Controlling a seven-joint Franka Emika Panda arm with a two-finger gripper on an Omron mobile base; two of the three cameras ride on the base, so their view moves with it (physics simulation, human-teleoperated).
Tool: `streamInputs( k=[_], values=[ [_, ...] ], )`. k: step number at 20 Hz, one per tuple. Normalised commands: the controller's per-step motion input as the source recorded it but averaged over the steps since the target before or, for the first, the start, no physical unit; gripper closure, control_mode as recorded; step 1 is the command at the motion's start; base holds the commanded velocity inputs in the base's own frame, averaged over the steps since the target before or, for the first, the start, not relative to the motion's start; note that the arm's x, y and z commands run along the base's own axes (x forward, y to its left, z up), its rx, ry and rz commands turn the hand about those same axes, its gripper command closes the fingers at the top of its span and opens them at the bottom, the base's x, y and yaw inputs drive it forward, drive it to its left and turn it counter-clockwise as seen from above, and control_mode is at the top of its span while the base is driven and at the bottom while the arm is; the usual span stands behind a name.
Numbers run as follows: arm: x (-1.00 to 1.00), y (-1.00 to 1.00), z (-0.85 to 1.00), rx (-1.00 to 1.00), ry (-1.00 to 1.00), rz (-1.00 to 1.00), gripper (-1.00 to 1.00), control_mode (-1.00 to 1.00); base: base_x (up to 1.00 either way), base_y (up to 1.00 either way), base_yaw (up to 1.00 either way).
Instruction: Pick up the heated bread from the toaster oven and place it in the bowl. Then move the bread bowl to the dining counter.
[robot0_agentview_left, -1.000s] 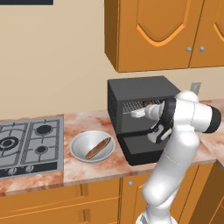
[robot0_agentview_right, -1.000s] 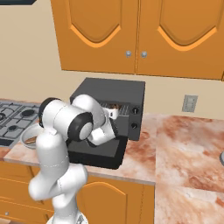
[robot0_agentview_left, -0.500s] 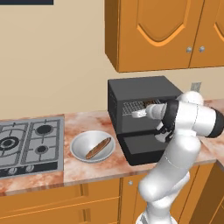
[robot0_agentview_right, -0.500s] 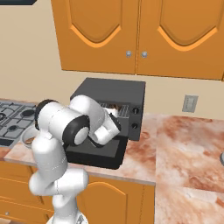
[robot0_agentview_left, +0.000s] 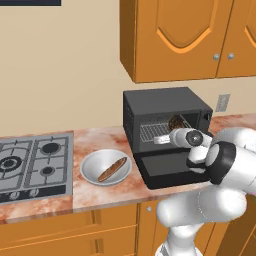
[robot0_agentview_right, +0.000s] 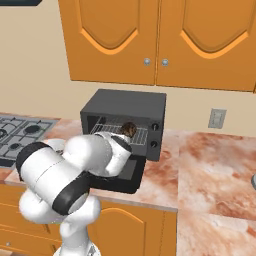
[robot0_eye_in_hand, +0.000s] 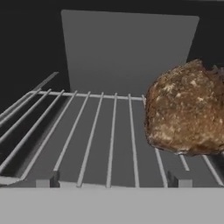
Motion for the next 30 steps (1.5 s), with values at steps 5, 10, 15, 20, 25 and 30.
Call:
streamInputs(
  k=[5,10,15,20,25,30],
  values=[
    [-1.0,-0.04,-0.15,0.0,0.32,-0.15,-1.0,-1.0,0.0,0.0,0.0],
    [-1.0,-0.05,0.0,0.0,0.38,-0.17,-1.0,-1.0,0.0,0.0,0.0],
    [-0.97,-0.07,0.58,0.02,0.32,-0.18,-1.0,-1.0,0.0,0.0,0.0],
    [-0.54,-0.01,1.0,0.13,0.45,-0.03,-1.0,-1.0,0.0,0.0,0.0],
    [-0.3,0.04,1.0,0.2,0.55,0.0,-1.0,-1.0,0.0,0.0,0.0],
    [-0.21,0.15,1.0,0.29,0.53,0.0,-1.0,-1.0,0.0,0.0,0.0]
  ],
)
